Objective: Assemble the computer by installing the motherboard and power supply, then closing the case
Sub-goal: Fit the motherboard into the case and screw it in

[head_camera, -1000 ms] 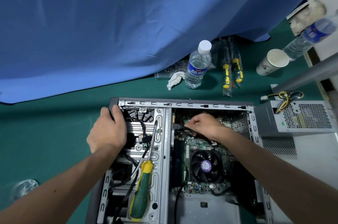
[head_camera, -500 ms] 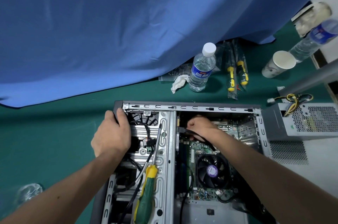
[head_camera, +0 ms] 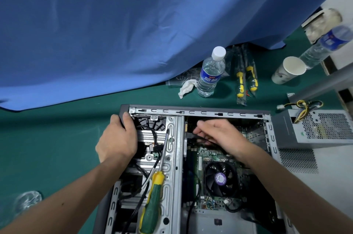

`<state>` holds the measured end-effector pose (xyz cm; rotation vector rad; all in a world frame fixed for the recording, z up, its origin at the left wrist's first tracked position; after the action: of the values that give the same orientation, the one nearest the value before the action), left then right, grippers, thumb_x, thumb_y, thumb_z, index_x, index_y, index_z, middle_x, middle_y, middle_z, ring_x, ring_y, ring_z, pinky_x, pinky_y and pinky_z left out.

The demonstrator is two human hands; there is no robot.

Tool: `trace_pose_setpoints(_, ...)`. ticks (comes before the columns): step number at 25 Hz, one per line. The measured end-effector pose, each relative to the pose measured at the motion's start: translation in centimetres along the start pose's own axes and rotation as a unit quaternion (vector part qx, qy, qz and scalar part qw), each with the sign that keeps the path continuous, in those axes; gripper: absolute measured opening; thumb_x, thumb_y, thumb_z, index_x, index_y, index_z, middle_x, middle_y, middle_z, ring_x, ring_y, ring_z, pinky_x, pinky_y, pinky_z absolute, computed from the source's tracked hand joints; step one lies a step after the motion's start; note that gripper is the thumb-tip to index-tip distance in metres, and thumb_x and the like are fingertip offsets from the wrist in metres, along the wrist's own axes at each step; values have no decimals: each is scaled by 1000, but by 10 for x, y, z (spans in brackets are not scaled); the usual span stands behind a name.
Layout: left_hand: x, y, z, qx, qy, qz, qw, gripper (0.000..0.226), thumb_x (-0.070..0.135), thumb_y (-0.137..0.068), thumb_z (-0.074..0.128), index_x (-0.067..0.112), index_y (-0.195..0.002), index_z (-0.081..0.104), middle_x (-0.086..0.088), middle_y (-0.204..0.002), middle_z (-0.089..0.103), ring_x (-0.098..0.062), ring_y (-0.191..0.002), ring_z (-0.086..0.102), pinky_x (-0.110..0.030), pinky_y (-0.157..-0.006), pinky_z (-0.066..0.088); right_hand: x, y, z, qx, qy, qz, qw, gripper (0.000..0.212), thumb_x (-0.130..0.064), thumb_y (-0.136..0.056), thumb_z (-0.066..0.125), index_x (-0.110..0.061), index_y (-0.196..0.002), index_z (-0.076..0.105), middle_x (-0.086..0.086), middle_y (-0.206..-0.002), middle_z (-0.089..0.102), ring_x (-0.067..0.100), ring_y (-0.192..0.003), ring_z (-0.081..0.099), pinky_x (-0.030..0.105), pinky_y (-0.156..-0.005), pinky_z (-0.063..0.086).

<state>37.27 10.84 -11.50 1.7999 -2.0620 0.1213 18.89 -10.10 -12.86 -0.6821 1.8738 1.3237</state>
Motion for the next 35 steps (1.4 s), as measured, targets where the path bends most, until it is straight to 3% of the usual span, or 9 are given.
trace_pose_setpoints(4,1,0,1,0,3,4,1000,48,55,-100,14,17,-83,37,-1,-68,47,-33,-73,50,-41,-70,35,-15,-2,15,-29,51,6,998,24,-33,-98,59,-15,-86,71,-13,-60,66,-4,-54,55,21,-63,41)
trace_pose_setpoints(7,1,-2,1,5,-2,4,1000,48,54,-100,13,16,-85,38,-1,-67,45,-32,-73,49,-41,-71,35,-21,-6,13,4,92,36,995,27,-37,-96,60,-17,-82,72,-15,-59,66,-5,-46,49,22,-58,38)
trace_pose_setpoints(14,1,-1,2,3,4,4,1000,50,56,-99,13,16,-86,39,-4,-70,49,-34,-76,52,-42,-72,37,-17,-1,15,13,54,26,998,23,-39,-96,60,-23,-82,71,-8,-65,70,18,-60,49,31,-62,40)
trace_pose_setpoints(18,0,-1,2,1,-1,-4,1000,48,56,-99,14,17,-84,38,-1,-67,44,-33,-75,50,-41,-71,36,-15,4,13,-6,59,10,998,22,-39,-98,58,-26,-85,70,-10,-71,72,19,-59,43,31,-57,35)
trace_pose_setpoints(22,-2,-5,2,11,2,4,1000,50,57,-98,13,17,-85,39,-2,-68,46,-33,-75,51,-41,-71,36,-19,-2,17,18,74,30,997,22,-34,-98,59,-23,-82,70,-8,-71,72,12,-45,38,20,-42,30)
trace_pose_setpoints(27,2,0,3,6,5,12,1000,51,57,-99,12,16,-89,41,-5,-72,50,-33,-76,51,-41,-71,36,-10,6,10,9,61,30,998,17,-37,-97,59,-30,-86,71,-13,-76,73,17,-64,53,34,-64,44)
trace_pose_setpoints(31,-3,-7,2,13,-2,7,1000,51,57,-99,12,16,-90,41,-3,-69,46,-33,-76,50,-41,-72,36,-15,1,18,45,77,43,995,21,-30,-97,60,-27,-80,71,-13,-73,72,7,-62,57,32,-68,50)
trace_pose_setpoints(33,-6,-6,3,6,-2,2,1000,51,57,-99,12,16,-90,41,-4,-71,48,-34,-77,51,-42,-73,38,-20,2,17,33,98,43,994,18,-31,-97,60,-27,-84,72,-13,-75,73,2,-61,58,33,-67,53)
trace_pose_setpoints(35,-4,-2,4,1,4,2,1000,52,57,-99,13,16,-90,41,-6,-74,50,-34,-78,51,-43,-74,38,-22,11,12,25,92,31,995,14,-33,-97,60,-28,-95,73,-13,-82,74,0,-70,63,34,-78,55)
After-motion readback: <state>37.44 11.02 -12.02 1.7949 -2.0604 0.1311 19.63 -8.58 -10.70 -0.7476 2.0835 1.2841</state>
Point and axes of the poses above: each hand's wrist, its own y-axis away from the middle knuckle, its own z-axis out of the palm, x = y × z, the point moved 4 cm from there along -y, towards the middle knuckle
